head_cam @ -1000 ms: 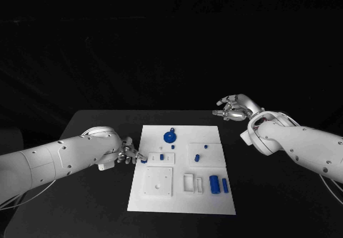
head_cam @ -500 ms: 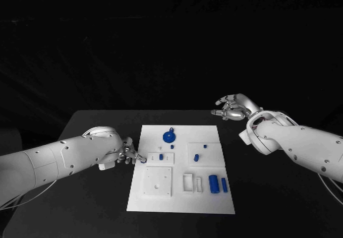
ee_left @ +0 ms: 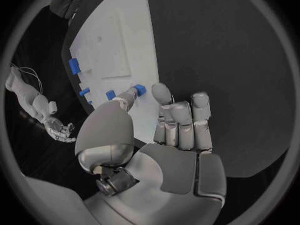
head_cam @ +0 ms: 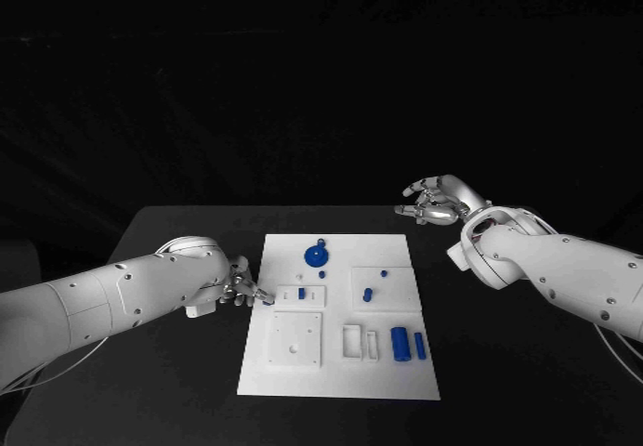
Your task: Assemble the parts on the task board
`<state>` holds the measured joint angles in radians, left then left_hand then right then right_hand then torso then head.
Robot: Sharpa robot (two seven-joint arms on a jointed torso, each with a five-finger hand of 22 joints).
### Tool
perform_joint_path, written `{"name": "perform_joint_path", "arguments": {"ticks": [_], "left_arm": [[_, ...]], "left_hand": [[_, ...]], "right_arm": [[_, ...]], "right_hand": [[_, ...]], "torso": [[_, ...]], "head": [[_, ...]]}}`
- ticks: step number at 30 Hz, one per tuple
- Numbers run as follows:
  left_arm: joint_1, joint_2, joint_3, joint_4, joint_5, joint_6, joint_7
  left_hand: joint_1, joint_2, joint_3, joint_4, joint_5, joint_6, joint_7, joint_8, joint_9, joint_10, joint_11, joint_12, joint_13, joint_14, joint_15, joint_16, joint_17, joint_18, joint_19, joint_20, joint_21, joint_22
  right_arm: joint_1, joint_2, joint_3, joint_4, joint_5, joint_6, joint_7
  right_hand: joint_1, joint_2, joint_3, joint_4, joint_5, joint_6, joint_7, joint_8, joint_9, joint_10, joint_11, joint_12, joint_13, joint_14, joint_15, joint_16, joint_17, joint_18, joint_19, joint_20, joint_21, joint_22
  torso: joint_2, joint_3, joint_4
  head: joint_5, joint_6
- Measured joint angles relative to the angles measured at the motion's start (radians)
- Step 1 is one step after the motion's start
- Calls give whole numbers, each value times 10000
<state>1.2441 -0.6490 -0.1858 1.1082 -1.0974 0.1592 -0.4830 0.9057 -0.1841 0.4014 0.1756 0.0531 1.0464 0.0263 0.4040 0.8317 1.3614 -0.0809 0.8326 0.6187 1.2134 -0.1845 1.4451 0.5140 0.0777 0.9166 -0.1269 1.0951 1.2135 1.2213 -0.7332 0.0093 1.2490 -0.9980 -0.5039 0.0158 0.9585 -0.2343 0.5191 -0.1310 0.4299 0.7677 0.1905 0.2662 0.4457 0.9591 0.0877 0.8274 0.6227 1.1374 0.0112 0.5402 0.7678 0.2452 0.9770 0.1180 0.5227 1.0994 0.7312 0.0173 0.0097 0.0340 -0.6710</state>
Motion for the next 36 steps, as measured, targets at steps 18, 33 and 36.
{"name": "perform_joint_path", "arguments": {"ticks": [18, 33, 36], "left_arm": [[35, -125, 42, -2, 450, -74, 287], [40, -268, 52, 4, 970, -90, 485], [45, -304, 62, 13, 1061, -85, 524]], "left_hand": [[1291, 1080, -640, -1356, 234, -697, 304, -782, -917, -122, 172, 0, -52, -98, 102, -40, -47, 0, -73, 35, -53, 58], [1546, 1637, -457, -2279, 319, -876, 415, -1170, -1448, -144, 292, -1, -73, -129, 243, -40, -57, 1, -72, 36, -149, 96], [1463, 1720, 11, -2855, 319, -892, 430, -1261, -1608, -180, 328, -1, -84, -132, 245, -40, -67, 1, -72, 36, -149, 109]], "right_arm": [[-25, 2, 0, -16, 0, 2, 1], [-50, 9, 0, -27, 1, 2, 3], [-51, 10, 0, -26, 1, 2, 3]], "right_hand": [[0, 0, 0, 0, 0, -8, 8, 0, 1, 0, 0, 1, -9, 0, 0, -40, 10, 85, 0, 0, 0, 7], [0, 0, 0, 0, 0, -13, 13, 0, -7, 0, 0, 40, -17, 0, 0, -40, 24, 80, 0, 0, 0, 12], [0, 0, 0, 0, 0, -14, 14, 0, -7, 0, 0, 40, -18, 0, 0, -40, 29, 76, 0, 0, 0, 15]], "torso": [[-5, -2, 2], [-5, -7, 6], [-5, -7, 5]], "head": [[-9, 12], [-1, -8], [5, -10]]}}
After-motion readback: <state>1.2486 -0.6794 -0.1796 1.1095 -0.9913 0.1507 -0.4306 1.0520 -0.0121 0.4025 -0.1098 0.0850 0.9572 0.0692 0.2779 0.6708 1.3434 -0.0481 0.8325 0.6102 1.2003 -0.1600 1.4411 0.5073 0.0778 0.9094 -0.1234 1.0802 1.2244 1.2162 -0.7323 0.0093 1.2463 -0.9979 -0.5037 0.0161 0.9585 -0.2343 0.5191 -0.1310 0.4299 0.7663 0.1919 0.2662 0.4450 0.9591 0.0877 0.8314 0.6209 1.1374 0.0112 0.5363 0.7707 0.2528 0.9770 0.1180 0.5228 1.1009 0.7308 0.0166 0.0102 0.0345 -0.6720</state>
